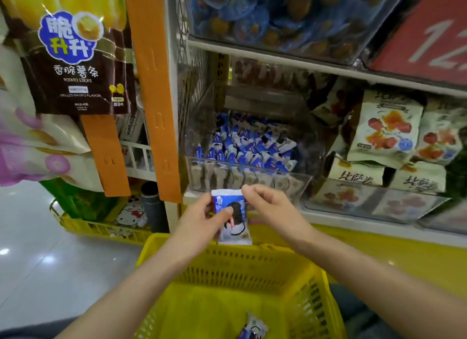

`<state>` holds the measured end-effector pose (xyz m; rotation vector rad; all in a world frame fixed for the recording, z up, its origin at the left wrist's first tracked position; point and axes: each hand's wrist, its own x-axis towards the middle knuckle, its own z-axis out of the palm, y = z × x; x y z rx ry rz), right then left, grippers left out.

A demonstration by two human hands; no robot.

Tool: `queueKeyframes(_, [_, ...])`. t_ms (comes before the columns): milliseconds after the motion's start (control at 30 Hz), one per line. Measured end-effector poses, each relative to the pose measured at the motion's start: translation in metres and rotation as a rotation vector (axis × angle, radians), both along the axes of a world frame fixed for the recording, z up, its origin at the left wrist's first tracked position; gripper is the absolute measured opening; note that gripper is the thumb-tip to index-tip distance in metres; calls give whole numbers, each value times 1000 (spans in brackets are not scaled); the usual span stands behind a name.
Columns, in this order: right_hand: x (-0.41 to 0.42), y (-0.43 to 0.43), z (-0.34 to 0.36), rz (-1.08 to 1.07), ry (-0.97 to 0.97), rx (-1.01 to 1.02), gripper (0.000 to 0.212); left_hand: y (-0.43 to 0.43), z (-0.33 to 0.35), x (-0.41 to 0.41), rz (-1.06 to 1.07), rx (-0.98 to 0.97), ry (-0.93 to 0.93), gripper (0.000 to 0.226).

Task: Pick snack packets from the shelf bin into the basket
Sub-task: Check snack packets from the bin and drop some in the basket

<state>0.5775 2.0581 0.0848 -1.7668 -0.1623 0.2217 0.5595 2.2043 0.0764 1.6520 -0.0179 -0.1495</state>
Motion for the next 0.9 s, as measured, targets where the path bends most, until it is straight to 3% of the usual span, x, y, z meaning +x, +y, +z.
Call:
queueKeyframes(100, [-7,-2,-13,-26,28,14,10,0,-13,-4,-69,49,4,21])
queueKeyframes(300, [-10,0,-40,-76,-5,-40,18,-1,-36,-5,-32,-7,55,8])
queueKeyframes(400, [-12,2,-48,-65,-111,-129,17,-2,-42,-5,50,-24,55,17])
queueKeyframes(500, [-16,1,-50,-67,-335,-318,15,-4,-42,-4,81,-30,69,22])
queueKeyframes(567, [-16,-3,-49,-68,-459,-443,3,-6,-43,-4,84,-49,107,23])
queueKeyframes(633, [-16,-7,-47,-48,-520,-516,8,-8,-44,-5,89,-59,127,23])
queueKeyframes(767, [-16,-12,-45,-59,-376,-427,8,-11,-44,-7,63,-131,160,5])
queueKeyframes(900, [-11,-14,-39,-250,32,3,14,-13,-43,-11,61,-109,195,27])
